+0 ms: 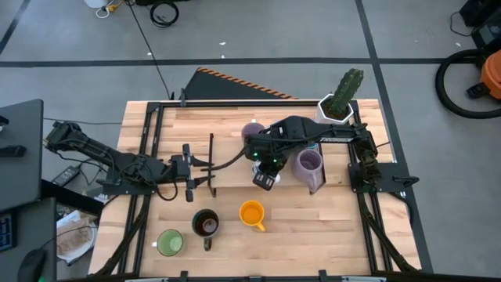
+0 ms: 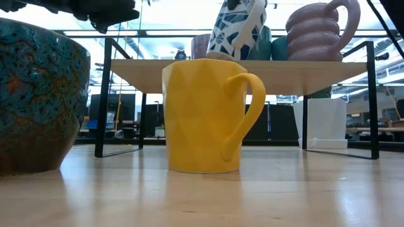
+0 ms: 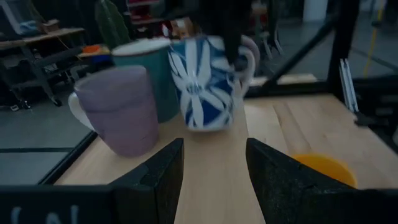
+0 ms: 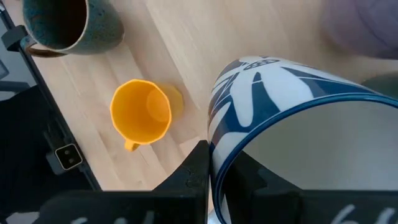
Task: Place coffee mugs
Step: Put the dark blue cup on the shelf aligned with the dark green cup
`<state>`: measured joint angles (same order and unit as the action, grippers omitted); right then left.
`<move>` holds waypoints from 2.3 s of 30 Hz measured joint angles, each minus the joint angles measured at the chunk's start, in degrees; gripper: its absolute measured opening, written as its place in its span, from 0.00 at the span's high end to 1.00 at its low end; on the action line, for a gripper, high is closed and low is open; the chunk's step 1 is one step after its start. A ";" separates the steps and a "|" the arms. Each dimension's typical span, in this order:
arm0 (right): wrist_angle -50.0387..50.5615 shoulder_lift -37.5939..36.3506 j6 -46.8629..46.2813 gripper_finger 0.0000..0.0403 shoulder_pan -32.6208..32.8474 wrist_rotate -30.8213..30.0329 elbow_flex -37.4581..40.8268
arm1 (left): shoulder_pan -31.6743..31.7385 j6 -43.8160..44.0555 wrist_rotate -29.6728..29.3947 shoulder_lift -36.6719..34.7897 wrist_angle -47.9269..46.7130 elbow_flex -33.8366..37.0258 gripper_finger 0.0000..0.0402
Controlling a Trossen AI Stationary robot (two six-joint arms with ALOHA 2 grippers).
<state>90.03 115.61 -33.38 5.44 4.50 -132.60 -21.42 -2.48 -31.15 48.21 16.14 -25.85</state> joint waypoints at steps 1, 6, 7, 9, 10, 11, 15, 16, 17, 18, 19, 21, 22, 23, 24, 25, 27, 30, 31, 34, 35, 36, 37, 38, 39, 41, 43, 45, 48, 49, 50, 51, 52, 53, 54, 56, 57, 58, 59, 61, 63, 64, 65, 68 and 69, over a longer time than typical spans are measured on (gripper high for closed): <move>-0.03 0.09 0.08 0.92 -0.04 -0.01 0.00 | 0.37 0.29 -0.03 0.78 1.23 -0.02 0.55; -0.01 0.54 0.59 0.91 -0.36 0.52 0.00 | 2.48 2.68 3.63 4.32 3.13 -0.70 0.55; -0.12 0.59 0.61 0.91 -0.53 0.53 0.00 | 2.93 3.65 4.67 4.95 2.99 -1.16 0.55; -0.12 0.59 0.61 0.91 -0.87 0.64 0.00 | 3.81 4.85 5.91 6.49 1.10 -2.55 0.55; -0.17 0.59 0.61 0.91 -1.03 0.68 0.00 | 4.11 5.11 5.99 7.35 -0.06 -3.39 0.55; -0.12 0.59 0.61 0.91 -1.14 0.71 0.00 | 4.30 5.22 5.95 8.10 -1.17 -4.18 0.55; -0.24 0.59 1.26 0.89 -1.36 0.11 0.00 | 4.67 5.29 6.00 11.59 -1.89 -6.31 0.55; -0.60 0.63 1.74 0.88 -1.39 -0.06 0.00 | 4.65 5.27 6.03 12.31 -2.03 -6.64 0.55; -1.20 0.63 1.98 0.86 -1.40 -0.30 0.00 | 4.65 5.23 6.04 13.05 -1.98 -7.09 0.55; -1.85 0.63 2.08 0.85 -1.41 -0.51 0.00 | 4.65 5.24 6.09 13.68 -1.81 -7.47 0.55; -2.31 0.63 2.12 0.84 -1.44 -0.46 0.00 | 4.65 5.29 6.16 14.18 -1.78 -7.70 0.55; -2.92 0.63 2.12 0.81 -1.46 -0.44 0.00 | 4.65 5.51 7.66 14.89 -1.84 -7.96 0.55; -2.88 0.63 2.15 0.79 -1.46 -0.44 0.00 | 4.65 6.03 8.46 15.04 -1.93 -7.98 0.55; -2.81 0.63 2.14 0.78 -1.46 -0.43 0.00 | 4.65 6.37 9.13 15.27 -1.79 -7.98 0.55; -2.81 0.63 2.14 0.76 -1.46 -0.40 0.00 | 4.65 6.43 9.24 15.55 -1.63 -8.02 0.55; -2.83 0.63 2.14 0.75 -1.46 -0.40 0.00 | 4.65 6.41 9.37 15.60 -1.98 -8.02 0.55; -2.97 0.63 1.92 0.73 -1.46 -0.38 0.00 | 4.65 6.40 9.33 15.59 -1.46 -8.02 0.55; -2.74 0.63 0.07 0.71 -1.59 0.05 -0.71 | 4.88 6.34 8.87 15.55 0.14 -8.00 0.55; -2.71 0.63 -0.34 0.71 -1.61 0.21 -1.07 | 5.17 6.33 8.85 15.55 0.73 -8.00 0.55; -2.35 0.61 -1.02 0.71 -1.57 1.21 -2.38 | 6.84 6.30 8.72 16.35 2.64 -8.02 0.55; -2.23 0.45 -1.03 0.71 -1.56 1.22 -2.42 | 7.43 6.32 8.54 17.03 3.71 -8.02 0.55; -1.89 -0.08 -1.00 0.71 -1.56 1.22 -2.23 | 7.88 6.30 8.32 17.63 4.61 -8.00 0.55; -0.79 -0.36 -1.01 0.71 -1.40 1.13 -2.21 | 8.21 6.14 8.27 18.38 6.10 -8.00 0.55; 0.23 -0.56 -1.01 0.71 -1.19 1.07 -2.21 | 8.47 5.93 8.25 19.35 7.69 -8.02 0.55; 0.33 -0.63 -0.72 0.71 -0.90 1.17 -2.21 | 8.74 5.88 8.33 20.36 8.39 -8.04 0.55; -0.22 -0.69 0.77 0.71 0.14 1.18 -2.21 | 9.21 5.84 8.45 22.53 9.06 -7.97 0.55; -0.04 -0.88 1.21 0.71 1.25 -0.09 -2.31 | 9.79 5.85 8.47 24.39 11.17 -7.98 0.55; -0.03 -1.41 0.77 0.71 2.30 -1.46 -2.40 | 10.23 5.90 8.41 25.65 12.52 -8.10 0.55; 0.01 -1.79 0.60 0.71 3.53 -2.18 -2.43 | 10.77 5.70 8.50 27.67 11.93 -9.33 0.55; -0.01 -1.89 0.40 0.71 3.80 -3.41 -2.43 | 10.75 5.61 8.50 28.18 11.99 -9.86 0.55; -0.01 -1.98 -0.02 0.71 4.03 -4.93 -2.42 | 10.75 5.52 8.50 28.82 12.37 -10.62 0.55; -0.01 -2.23 -0.52 0.71 4.22 -5.86 -2.40 | 10.75 4.95 8.50 29.29 12.45 -11.36 0.55; -0.01 -2.56 -0.89 0.71 4.32 -6.17 -2.40 | 10.73 4.21 8.50 29.83 12.42 -12.06 0.55; -0.01 -2.98 -1.18 0.71 4.36 -6.17 -2.40 | 10.70 3.49 8.52 30.55 12.48 -12.83 0.55; 0.01 -3.42 -1.36 0.71 4.54 -6.17 -2.40 | 10.61 3.30 8.54 31.27 12.42 -13.50 0.55; -0.01 -4.21 -1.59 0.71 4.95 -6.92 -2.40 | 10.59 2.64 8.52 32.52 12.24 -14.67 0.55; -0.01 -4.62 -1.81 0.71 5.30 -7.72 -2.40 | 10.59 2.00 8.52 33.35 12.35 -15.41 0.55; -0.01 -5.05 -2.04 0.71 5.75 -8.55 -2.40 | 10.59 1.62 8.49 33.92 12.39 -15.91 0.55; 0.00 -5.53 -2.33 0.71 6.24 -9.47 -2.40 | 10.59 1.46 8.41 34.52 12.27 -16.31 0.55; -0.01 -6.45 -2.62 0.71 7.19 -10.97 -2.41 | 10.59 1.35 8.35 35.99 12.39 -17.36 0.55; 0.01 -6.84 -3.06 0.71 8.08 -11.81 -2.43 | 10.59 1.33 8.36 36.87 12.22 -17.91 0.55; -0.01 -6.82 -3.44 0.71 8.51 -12.44 -2.43 | 10.59 1.36 8.18 37.43 12.30 -18.46 0.55; -0.02 -6.77 -3.60 0.71 8.92 -12.78 -2.43 | 10.59 1.29 8.41 37.90 12.37 -18.81 0.55; -0.01 -6.19 -3.64 0.71 9.88 -12.87 -2.41 | 10.59 1.27 8.40 39.35 12.12 -20.20 0.55; -0.10 -6.12 -3.75 0.71 10.07 -12.85 -2.15 | 10.59 1.18 8.53 39.92 12.15 -20.79 0.55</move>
<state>89.93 109.49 -37.14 15.51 -8.36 -134.75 -10.84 -1.30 -22.62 88.13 28.29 -46.63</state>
